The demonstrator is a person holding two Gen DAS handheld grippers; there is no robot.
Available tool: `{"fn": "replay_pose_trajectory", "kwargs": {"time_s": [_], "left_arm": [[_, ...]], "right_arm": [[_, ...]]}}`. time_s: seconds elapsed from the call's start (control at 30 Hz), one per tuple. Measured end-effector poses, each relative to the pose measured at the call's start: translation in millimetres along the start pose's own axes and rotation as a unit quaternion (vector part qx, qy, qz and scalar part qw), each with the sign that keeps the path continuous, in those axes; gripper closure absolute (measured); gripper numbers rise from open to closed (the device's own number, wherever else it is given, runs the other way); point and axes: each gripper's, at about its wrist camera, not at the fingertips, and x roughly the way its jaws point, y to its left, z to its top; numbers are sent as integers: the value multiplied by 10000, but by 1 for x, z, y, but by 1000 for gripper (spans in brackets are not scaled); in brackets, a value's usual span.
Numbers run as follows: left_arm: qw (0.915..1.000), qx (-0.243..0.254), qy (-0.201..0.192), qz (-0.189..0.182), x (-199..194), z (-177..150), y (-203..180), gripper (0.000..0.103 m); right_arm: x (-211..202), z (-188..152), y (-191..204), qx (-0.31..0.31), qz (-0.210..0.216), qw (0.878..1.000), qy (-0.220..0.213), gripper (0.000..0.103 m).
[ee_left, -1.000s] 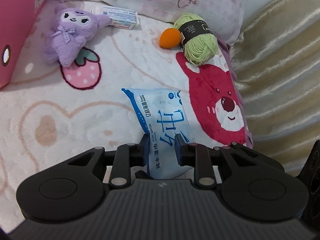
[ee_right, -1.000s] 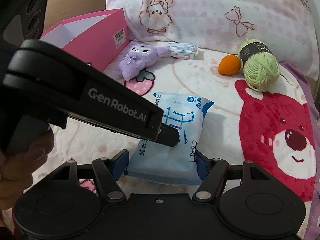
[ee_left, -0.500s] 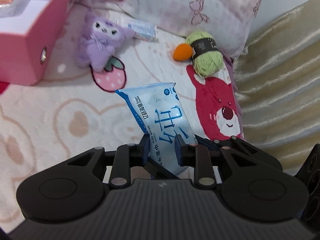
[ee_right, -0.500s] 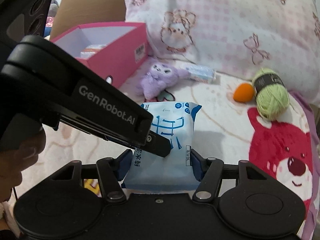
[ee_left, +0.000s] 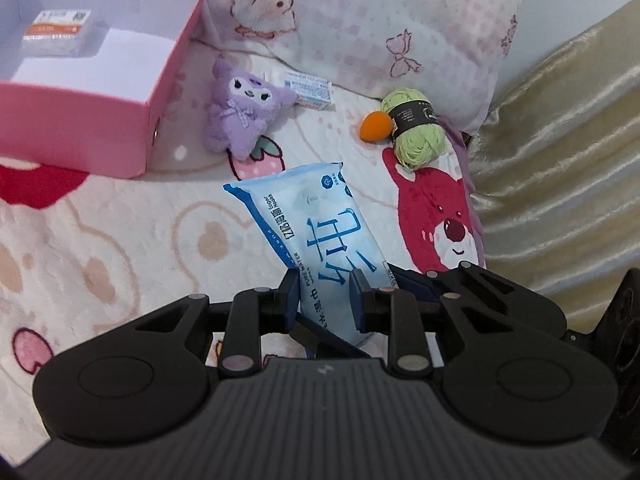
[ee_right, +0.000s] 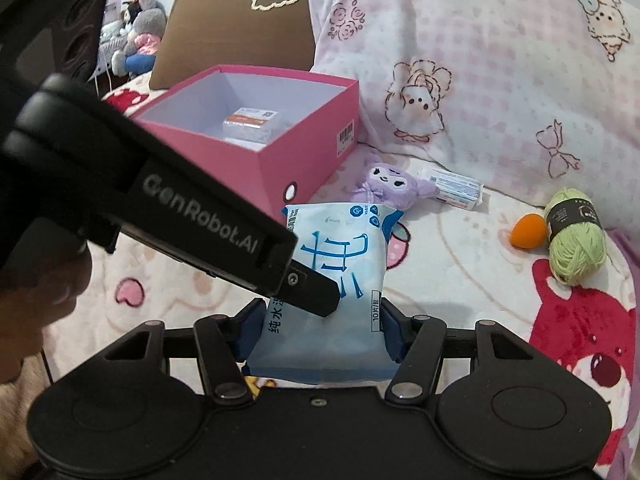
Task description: Organize objects
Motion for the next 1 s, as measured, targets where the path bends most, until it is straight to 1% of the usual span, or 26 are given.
{"fn": "replay_pose_trajectory", "kwargs": {"time_s": [0.13, 0.2, 0.33, 0.53, 0.67, 0.87, 1.0], "left_arm": [[9999, -81, 81, 34, -10, 2, -2, 79], [9999, -8, 100, 94, -15, 1, -6, 79], [9998, 98, 142, 89, -26, 2, -8, 79], [9981, 567, 241, 24, -43, 16, -14, 77], [9971, 723, 243, -31, -54, 27, -13, 77], [9976, 645, 177, -179, -69, 45, 1, 77], [9974, 659, -85, -296, -77, 58, 11, 77]], "right_arm": [[-5, 7, -2, 317, 172, 9992, 183, 38], [-8, 11, -2, 442, 273, 9982, 305, 38], [-12, 19, 1, 427, 346, 9976, 414, 38], [-21, 37, 6, 476, 395, 9969, 491, 38], [-24, 51, 5, 723, 487, 9949, 510, 38], [-24, 71, 17, 440, 509, 9967, 447, 38], [-20, 91, 22, 281, 415, 9980, 387, 38]]}}
